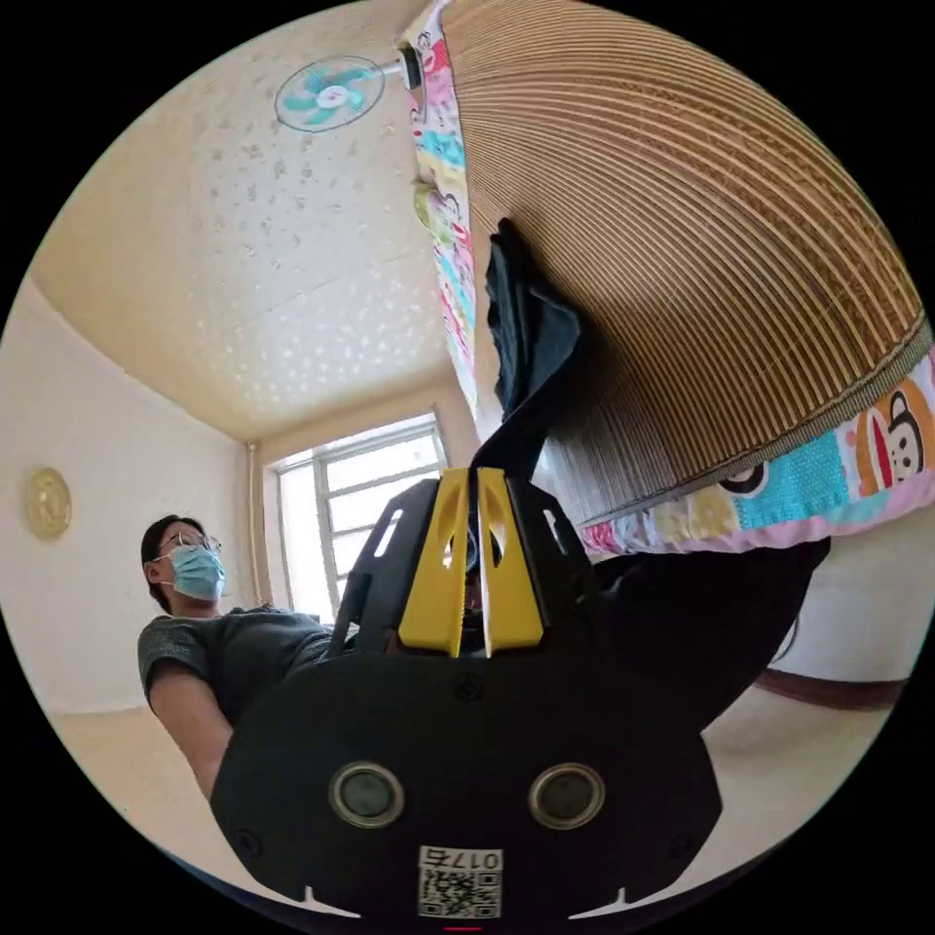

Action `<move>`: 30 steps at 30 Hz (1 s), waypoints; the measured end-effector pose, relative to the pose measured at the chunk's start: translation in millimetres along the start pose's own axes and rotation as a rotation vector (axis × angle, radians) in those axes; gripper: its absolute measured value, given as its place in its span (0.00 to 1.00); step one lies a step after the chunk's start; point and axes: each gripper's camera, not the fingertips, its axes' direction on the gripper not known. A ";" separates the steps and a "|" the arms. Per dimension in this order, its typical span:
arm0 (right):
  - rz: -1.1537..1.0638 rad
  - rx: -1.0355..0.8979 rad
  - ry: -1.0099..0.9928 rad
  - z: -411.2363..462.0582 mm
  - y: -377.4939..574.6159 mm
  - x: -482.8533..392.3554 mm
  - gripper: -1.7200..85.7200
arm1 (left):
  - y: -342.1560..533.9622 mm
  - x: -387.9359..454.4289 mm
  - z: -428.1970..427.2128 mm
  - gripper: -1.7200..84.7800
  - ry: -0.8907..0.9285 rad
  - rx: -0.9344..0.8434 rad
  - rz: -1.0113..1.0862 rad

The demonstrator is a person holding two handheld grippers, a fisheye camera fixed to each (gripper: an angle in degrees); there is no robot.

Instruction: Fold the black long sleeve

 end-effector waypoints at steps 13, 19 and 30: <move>0.182 0.343 -0.094 27.9 37.6 4.2 0.04 | 19.3 -11.0 -39.5 0.03 0.160 0.218 -0.076; 0.165 0.361 -0.015 113.1 -70.3 -32.1 0.03 | -82.3 -24.8 -74.8 0.03 0.109 0.511 -0.084; 0.229 0.390 0.171 241.1 -220.3 -56.5 0.04 | -285.4 -87.5 -98.2 0.03 -0.014 0.683 -0.152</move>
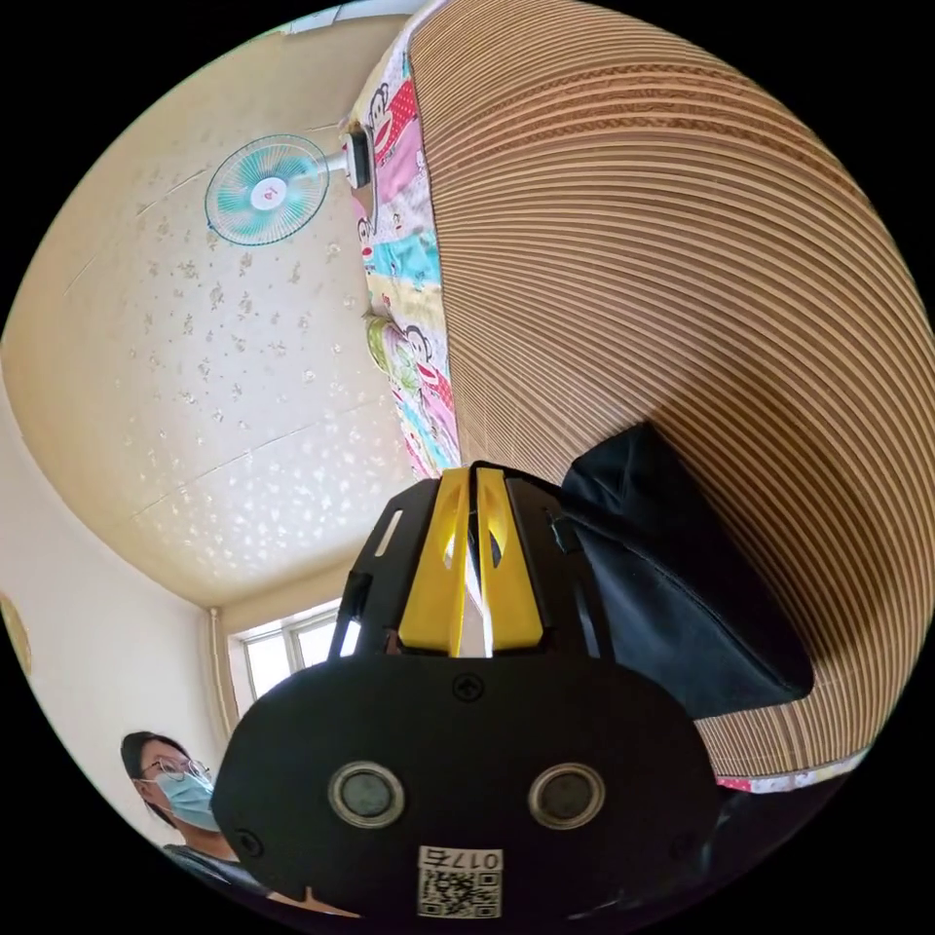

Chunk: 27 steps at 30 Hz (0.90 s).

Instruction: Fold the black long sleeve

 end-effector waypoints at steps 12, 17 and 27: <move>-0.303 -0.147 0.431 57.9 1.8 -82.5 0.06 | 1.0 -65.7 32.0 0.13 -0.340 0.005 0.109; -0.588 -0.512 0.747 133.1 79.3 -129.2 0.09 | 68.7 -106.8 45.8 0.20 -0.691 -0.214 0.149; -0.711 -0.992 0.890 308.5 228.6 -148.2 0.21 | 132.9 -219.8 118.2 0.14 -0.815 -0.537 0.236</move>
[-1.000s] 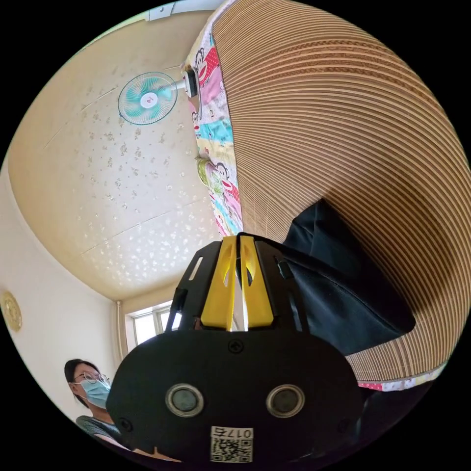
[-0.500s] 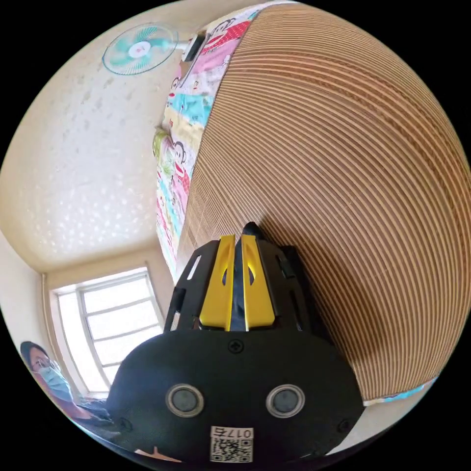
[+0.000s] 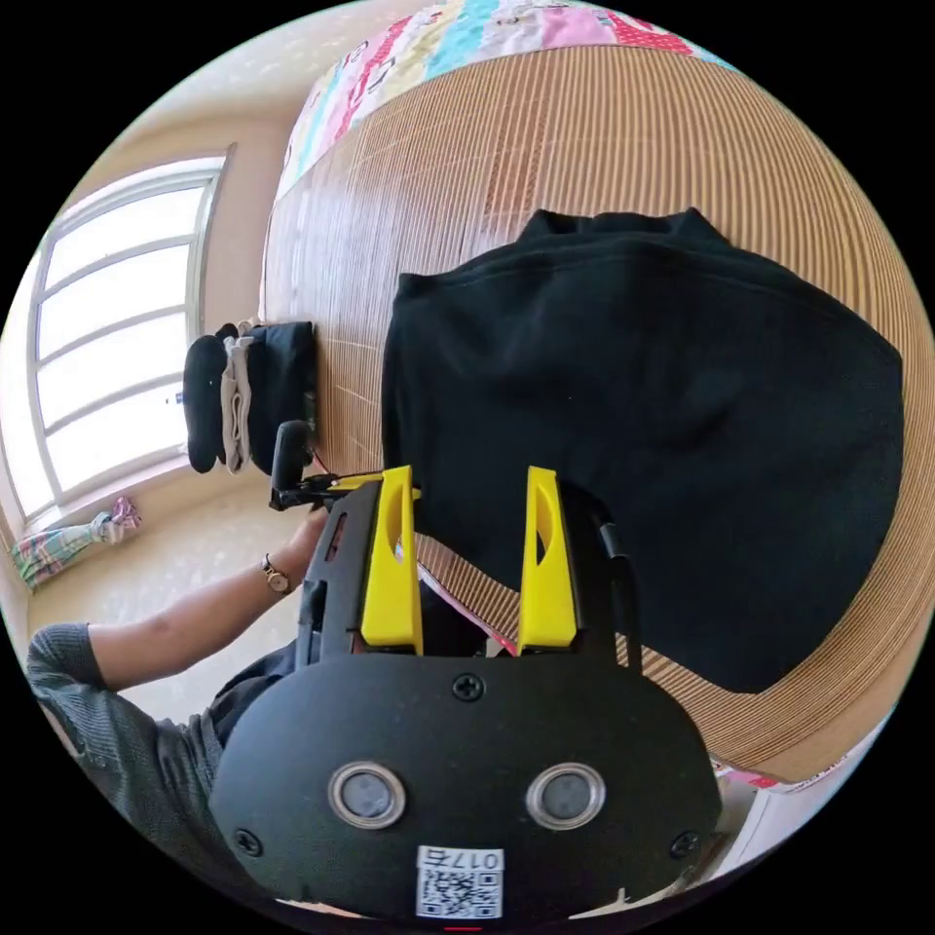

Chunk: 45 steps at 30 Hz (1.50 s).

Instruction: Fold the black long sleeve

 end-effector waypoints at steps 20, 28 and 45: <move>-0.169 -0.121 0.222 -30.2 -31.4 -74.8 0.13 | 65.3 105.0 34.2 0.10 -0.164 0.276 0.328; -0.277 0.076 -0.079 -151.3 93.1 111.1 0.12 | 63.6 54.5 36.1 0.13 -0.103 0.199 0.311; 0.124 0.260 -0.417 -98.7 192.3 304.1 0.25 | -150.0 -44.7 176.5 0.24 0.001 0.043 0.091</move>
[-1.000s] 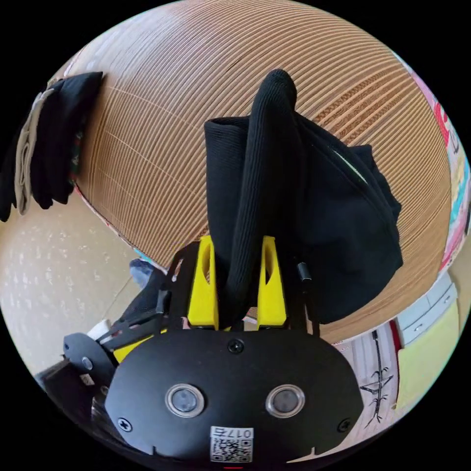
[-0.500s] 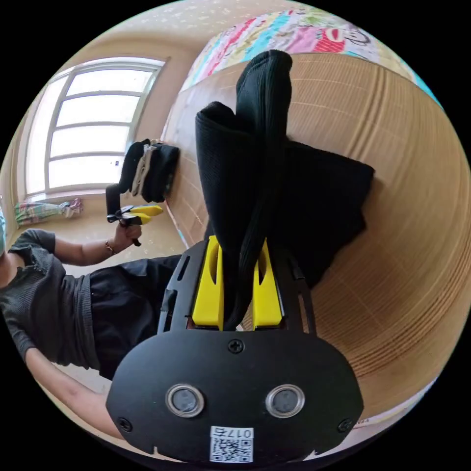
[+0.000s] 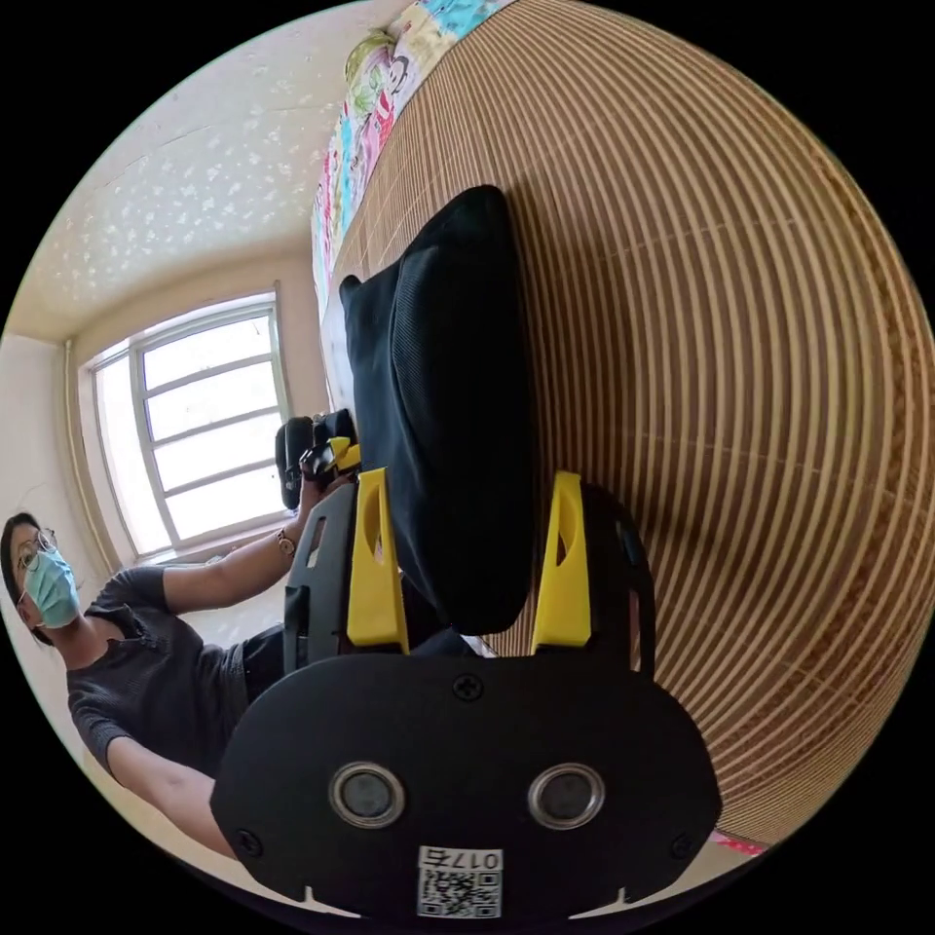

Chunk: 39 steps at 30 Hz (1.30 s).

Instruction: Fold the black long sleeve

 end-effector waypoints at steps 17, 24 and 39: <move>0.132 -0.059 -0.056 12.2 170.4 62.3 0.14 | 15.5 25.8 113.6 0.16 0.060 -0.525 0.008; 0.306 0.145 0.038 -69.2 271.1 118.8 0.14 | 9.5 118.1 282.2 0.16 0.068 -0.637 0.021; 0.768 0.476 0.656 -139.3 349.9 107.3 0.12 | -48.2 285.6 468.5 0.15 0.054 -0.703 0.152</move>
